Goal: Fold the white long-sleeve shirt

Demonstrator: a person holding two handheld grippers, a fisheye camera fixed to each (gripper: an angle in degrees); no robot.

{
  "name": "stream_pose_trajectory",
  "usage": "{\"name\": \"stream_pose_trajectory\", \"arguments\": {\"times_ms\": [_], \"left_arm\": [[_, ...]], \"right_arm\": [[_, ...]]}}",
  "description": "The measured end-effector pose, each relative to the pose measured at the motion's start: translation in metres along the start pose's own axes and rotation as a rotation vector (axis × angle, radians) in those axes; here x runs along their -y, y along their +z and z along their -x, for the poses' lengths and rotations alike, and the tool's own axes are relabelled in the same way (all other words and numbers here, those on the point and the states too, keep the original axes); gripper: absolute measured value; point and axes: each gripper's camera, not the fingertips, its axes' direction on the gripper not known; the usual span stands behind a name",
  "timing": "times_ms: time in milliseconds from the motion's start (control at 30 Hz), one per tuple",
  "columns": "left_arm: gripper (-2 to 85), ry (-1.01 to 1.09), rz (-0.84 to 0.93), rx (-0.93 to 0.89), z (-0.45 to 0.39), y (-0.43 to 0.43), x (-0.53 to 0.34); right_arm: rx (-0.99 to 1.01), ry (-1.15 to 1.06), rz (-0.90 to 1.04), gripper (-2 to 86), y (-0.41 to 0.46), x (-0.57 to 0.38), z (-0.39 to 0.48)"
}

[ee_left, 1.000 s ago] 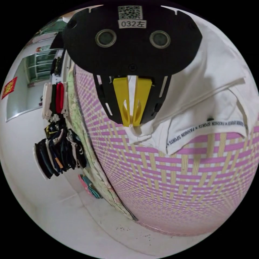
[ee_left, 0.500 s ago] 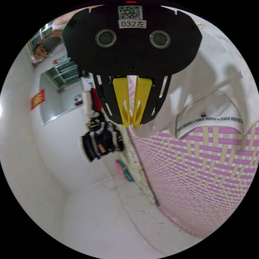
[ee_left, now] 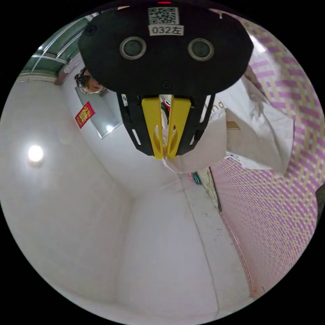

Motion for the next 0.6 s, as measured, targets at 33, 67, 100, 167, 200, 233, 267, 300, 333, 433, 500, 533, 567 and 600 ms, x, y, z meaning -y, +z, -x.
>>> {"name": "stream_pose_trajectory", "arguments": {"times_ms": [33,67,100,167,200,233,267,300,333,433,500,533,567,600], "left_arm": [[-1.3,0.002,-0.020,-0.015,0.001,-0.020,-0.010],[-1.3,-0.002,-0.026,-0.017,0.002,-0.029,-0.014],[-1.3,-0.024,-0.030,-0.012,0.009,-0.044,-0.022],[-1.3,-0.045,-0.034,0.001,0.022,-0.064,-0.030],[-1.3,-0.061,-0.041,0.019,0.033,-0.076,-0.035],[-1.3,-0.088,-0.047,0.034,0.047,-0.087,-0.040],[-1.3,-0.104,-0.047,0.043,0.054,-0.092,-0.043],[-1.4,-0.134,-0.059,0.060,0.068,-0.102,-0.048],[-1.4,-0.144,-0.077,0.069,0.078,-0.112,-0.053],[-1.4,-0.156,-0.067,0.040,0.103,-0.122,-0.064],[-1.3,-0.162,-0.050,0.007,0.116,-0.119,-0.068],[-1.3,-0.156,-0.036,-0.017,0.121,-0.113,-0.070],[-1.3,-0.150,-0.026,-0.027,0.122,-0.109,-0.070],[-1.3,-0.127,-0.004,-0.049,0.123,-0.098,-0.070]], "right_arm": [[0.012,0.000,0.026,4.7,0.010,0.010,0.000],[0.020,0.002,0.042,4.7,0.016,0.014,-0.001],[0.037,0.008,0.070,4.7,0.028,0.023,-0.002],[0.064,0.017,0.115,4.7,0.046,0.034,-0.003],[0.084,0.021,0.148,4.7,0.058,0.041,-0.003],[0.096,0.023,0.177,4.7,0.069,0.046,-0.001],[0.099,0.022,0.191,4.7,0.074,0.049,0.000],[0.101,0.022,0.215,4.7,0.082,0.054,0.003],[0.100,0.019,0.233,4.7,0.089,0.059,0.006],[0.096,0.007,0.253,4.6,0.098,0.072,0.013],[0.079,-0.002,0.251,4.4,0.100,0.088,0.015],[0.044,-0.022,0.238,4.0,0.100,0.103,0.018],[0.024,-0.032,0.229,3.8,0.100,0.111,0.019],[-0.014,-0.048,0.207,2.9,0.100,0.130,0.020]]}}
